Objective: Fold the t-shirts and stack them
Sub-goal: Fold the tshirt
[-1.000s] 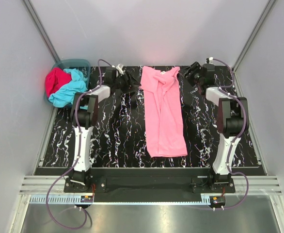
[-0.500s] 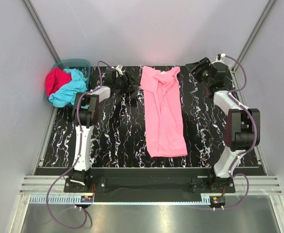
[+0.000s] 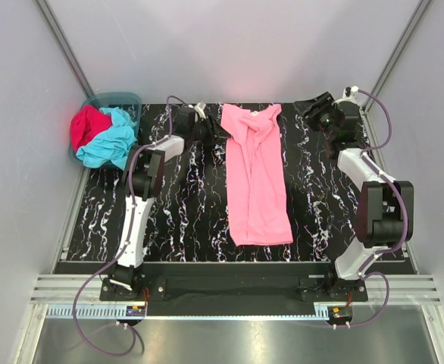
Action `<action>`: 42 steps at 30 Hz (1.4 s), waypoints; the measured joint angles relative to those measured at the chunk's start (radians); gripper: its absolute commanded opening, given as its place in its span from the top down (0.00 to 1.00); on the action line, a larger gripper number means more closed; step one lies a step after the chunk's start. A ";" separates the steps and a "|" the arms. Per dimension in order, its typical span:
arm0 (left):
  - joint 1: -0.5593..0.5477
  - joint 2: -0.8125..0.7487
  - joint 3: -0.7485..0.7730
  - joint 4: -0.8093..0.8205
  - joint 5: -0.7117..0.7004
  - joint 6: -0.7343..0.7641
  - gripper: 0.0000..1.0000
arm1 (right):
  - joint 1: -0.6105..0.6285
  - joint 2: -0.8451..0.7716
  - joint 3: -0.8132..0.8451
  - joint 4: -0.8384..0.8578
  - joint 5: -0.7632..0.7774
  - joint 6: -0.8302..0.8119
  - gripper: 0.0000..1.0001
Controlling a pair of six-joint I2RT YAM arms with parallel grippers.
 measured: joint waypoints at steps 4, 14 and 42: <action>-0.013 0.000 -0.008 0.007 -0.002 -0.017 0.85 | -0.013 -0.013 -0.004 0.001 -0.002 0.001 0.41; -0.013 -0.019 -0.050 0.000 -0.015 0.005 0.92 | -0.035 -0.027 -0.076 0.023 -0.006 0.011 0.43; 0.019 -0.136 -0.161 -0.068 -0.068 0.081 0.39 | -0.034 -0.049 -0.087 0.047 -0.010 0.030 0.44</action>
